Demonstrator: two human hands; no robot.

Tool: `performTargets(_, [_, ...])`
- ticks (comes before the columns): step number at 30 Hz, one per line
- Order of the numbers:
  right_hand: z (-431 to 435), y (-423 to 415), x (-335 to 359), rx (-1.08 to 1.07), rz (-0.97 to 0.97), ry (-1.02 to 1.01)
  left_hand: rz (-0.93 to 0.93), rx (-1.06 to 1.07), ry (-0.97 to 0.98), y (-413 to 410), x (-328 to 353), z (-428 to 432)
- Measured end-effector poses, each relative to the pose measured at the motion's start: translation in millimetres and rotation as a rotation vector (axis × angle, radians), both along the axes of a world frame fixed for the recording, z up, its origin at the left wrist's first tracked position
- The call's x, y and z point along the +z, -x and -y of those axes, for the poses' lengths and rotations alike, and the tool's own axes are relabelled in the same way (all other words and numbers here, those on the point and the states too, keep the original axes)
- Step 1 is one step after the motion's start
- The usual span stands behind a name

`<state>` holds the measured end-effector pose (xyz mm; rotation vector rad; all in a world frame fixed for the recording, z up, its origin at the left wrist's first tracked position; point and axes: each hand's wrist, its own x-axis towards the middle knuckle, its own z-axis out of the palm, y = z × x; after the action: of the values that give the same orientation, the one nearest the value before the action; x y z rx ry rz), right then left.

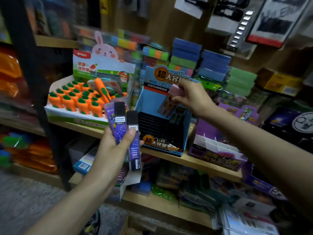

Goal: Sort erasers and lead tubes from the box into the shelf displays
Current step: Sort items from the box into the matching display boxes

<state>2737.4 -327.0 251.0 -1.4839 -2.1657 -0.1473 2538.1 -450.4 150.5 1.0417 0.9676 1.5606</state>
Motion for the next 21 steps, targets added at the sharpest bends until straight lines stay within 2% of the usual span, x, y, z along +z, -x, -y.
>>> performTargets(7, [-14, 8, -1, 0.042, 0.225, 0.056, 0.003, -0.043, 0.000, -3, 3, 7])
performTargets(13, [-15, 16, 6, 0.097, 0.271, 0.103, 0.032, -0.043, 0.010, -7, 6, 5])
performTargets(21, [-23, 19, 0, 0.073, 0.236, 0.123, 0.040, -0.044, 0.003, -7, 5, 2])
